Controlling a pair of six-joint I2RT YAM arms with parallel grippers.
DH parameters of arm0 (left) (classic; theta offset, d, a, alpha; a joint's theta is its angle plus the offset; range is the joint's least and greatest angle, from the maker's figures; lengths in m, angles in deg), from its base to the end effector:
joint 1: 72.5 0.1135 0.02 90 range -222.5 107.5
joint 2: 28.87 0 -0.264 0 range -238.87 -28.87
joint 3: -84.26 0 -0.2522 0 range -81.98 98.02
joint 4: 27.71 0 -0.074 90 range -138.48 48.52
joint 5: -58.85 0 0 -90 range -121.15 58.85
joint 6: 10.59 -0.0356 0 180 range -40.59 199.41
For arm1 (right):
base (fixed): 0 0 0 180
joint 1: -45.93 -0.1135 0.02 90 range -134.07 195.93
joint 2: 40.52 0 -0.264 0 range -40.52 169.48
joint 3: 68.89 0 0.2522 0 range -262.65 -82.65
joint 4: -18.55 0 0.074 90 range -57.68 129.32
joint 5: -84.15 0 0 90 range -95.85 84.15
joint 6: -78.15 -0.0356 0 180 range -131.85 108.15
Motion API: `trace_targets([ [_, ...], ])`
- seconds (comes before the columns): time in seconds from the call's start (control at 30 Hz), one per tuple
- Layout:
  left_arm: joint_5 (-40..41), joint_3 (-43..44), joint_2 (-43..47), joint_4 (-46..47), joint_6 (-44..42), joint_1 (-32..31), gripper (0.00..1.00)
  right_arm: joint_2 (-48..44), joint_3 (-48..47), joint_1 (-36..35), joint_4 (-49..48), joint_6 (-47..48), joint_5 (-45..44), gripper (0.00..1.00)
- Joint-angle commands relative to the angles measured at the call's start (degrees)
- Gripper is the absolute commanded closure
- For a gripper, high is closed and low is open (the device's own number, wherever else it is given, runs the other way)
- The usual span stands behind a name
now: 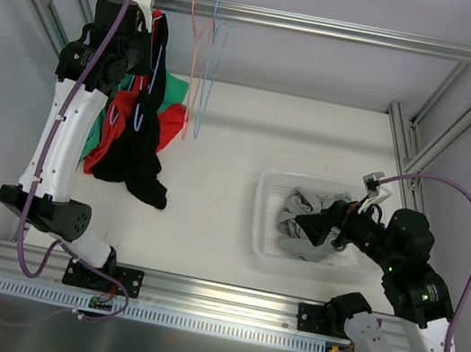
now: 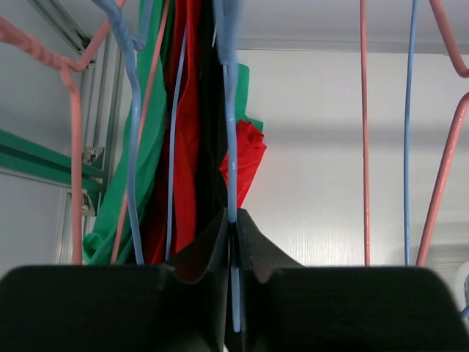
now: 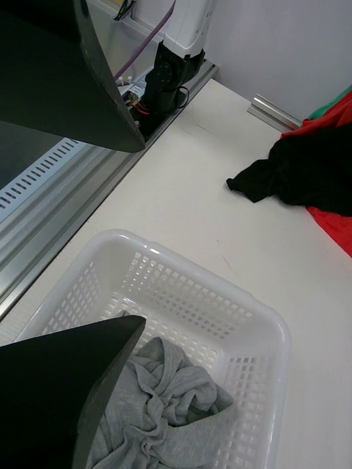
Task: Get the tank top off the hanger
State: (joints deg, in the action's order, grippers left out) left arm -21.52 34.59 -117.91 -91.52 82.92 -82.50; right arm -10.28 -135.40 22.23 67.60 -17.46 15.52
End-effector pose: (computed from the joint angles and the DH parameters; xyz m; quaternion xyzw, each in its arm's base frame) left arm 0.3022 -0.0472 0.5021 0.0004 0.8299 0.0042 0.5578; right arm 0.0861 0.0520 0.3720 -0.2350 0.7401 0.2953 0.5566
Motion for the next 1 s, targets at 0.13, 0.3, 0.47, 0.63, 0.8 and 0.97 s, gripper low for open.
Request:
trace_targets([
  [0.13,-3.2,3.66,1.66,0.64,0.27,0.6,1.0,-0.45,1.33,0.06,-3.73,-1.95,1.93,0.01],
  [0.3,-7.68,4.54,4.39,3.37,1.41,0.6,1.0,-0.53,1.34,0.15,-4.61,-2.57,2.36,0.01],
  [0.47,-11.74,4.89,6.24,5.3,2.82,0.6,1.0,-0.45,1.6,0.15,-5.41,-3.27,2.63,0.0],
  [0.63,-12.88,0.16,10.62,5.74,4.57,0.6,1.0,-0.53,1.69,0.15,-5.84,-3.53,2.89,0.0],
  [0.8,-13.49,-10.65,18.53,5.74,8.17,0.6,1.0,-0.27,1.95,0.24,-6.81,-3.97,3.95,0.01],
  [0.97,-16.38,-25.21,31.97,5.66,10.81,0.6,1.0,0.0,1.78,0.15,-7.69,-4.33,6.05,0.0],
])
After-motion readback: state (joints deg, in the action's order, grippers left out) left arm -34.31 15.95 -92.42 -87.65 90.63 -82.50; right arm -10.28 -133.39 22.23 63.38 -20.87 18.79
